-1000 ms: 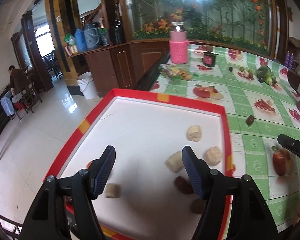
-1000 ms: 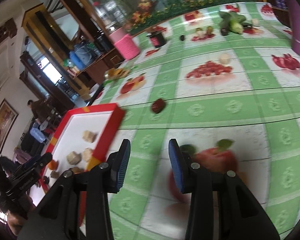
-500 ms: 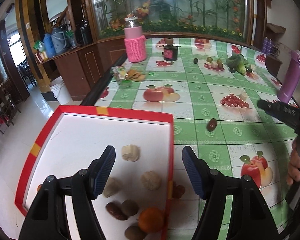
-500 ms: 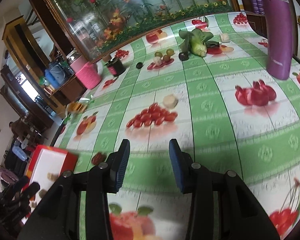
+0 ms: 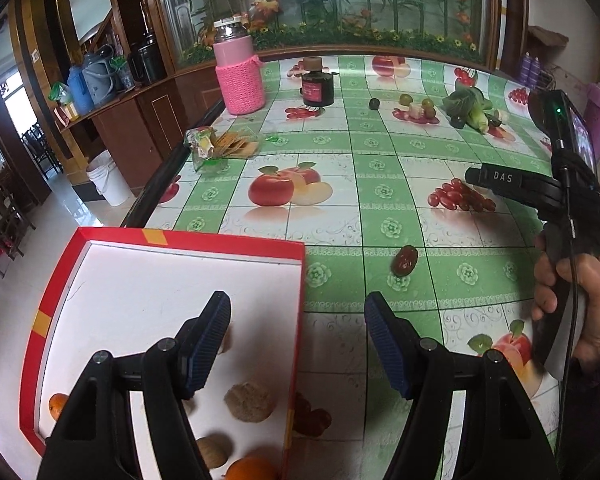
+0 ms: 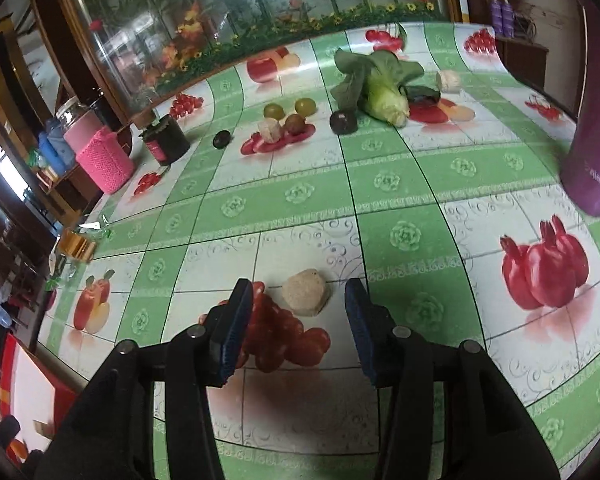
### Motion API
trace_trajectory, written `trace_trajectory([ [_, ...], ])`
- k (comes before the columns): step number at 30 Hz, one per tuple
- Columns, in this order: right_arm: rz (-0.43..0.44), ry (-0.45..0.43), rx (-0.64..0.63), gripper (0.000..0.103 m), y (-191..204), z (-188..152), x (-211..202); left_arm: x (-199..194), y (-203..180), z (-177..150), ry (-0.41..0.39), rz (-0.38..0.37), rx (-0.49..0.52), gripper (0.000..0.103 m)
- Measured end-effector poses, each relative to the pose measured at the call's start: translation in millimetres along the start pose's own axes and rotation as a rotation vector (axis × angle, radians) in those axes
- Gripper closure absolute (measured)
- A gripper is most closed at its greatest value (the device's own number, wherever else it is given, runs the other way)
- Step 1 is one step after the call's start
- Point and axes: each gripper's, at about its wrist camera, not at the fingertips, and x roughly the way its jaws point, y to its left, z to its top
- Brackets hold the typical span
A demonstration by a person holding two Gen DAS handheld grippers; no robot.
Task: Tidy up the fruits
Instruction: 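Grasp a round beige piece with the right tool while the left tool grasps a red date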
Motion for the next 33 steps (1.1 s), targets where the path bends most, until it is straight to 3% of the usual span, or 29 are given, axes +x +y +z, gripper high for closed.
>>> trace_trajectory([
  [1, -0.001, 0.007, -0.014, 0.055, 1.7, 0.4, 1.0, 1.9, -2.9, 2.5, 0.000, 0.002, 0.001, 0.034],
  [5, -0.053, 0.011, -0.071, 0.076, 4.3, 0.0, 3.2, 10.2, -17.7, 10.9, 0.003, -0.002, 0.023, 0.034],
  [11, 0.004, 0.017, -0.035, 0.077, -8.0, 4.4, 2.2, 29.6, -46.1, 15.8, 0.043, -0.025, 0.069, 0.034],
  [21, 0.086, 0.024, 0.089, 0.077, -18.9, 9.0, -15.4, 58.3, -64.7, 19.6, 0.101, -0.041, 0.057, 0.036],
  [27, 0.113, 0.008, 0.097, 0.077, -17.1, 11.3, -23.3, 67.8, -69.0, 23.2, 0.102, -0.102, 0.028, 0.067],
  [29, 0.115, 0.005, 0.095, 0.077, -16.2, 11.5, -25.1, 67.7, -71.5, 23.3, 0.100, -0.116, 0.031, 0.083],
  [33, 0.115, -0.011, 0.093, 0.077, -15.3, 11.5, -28.1, 61.1, -71.8, 20.1, 0.082, -0.114, 0.025, 0.085],
])
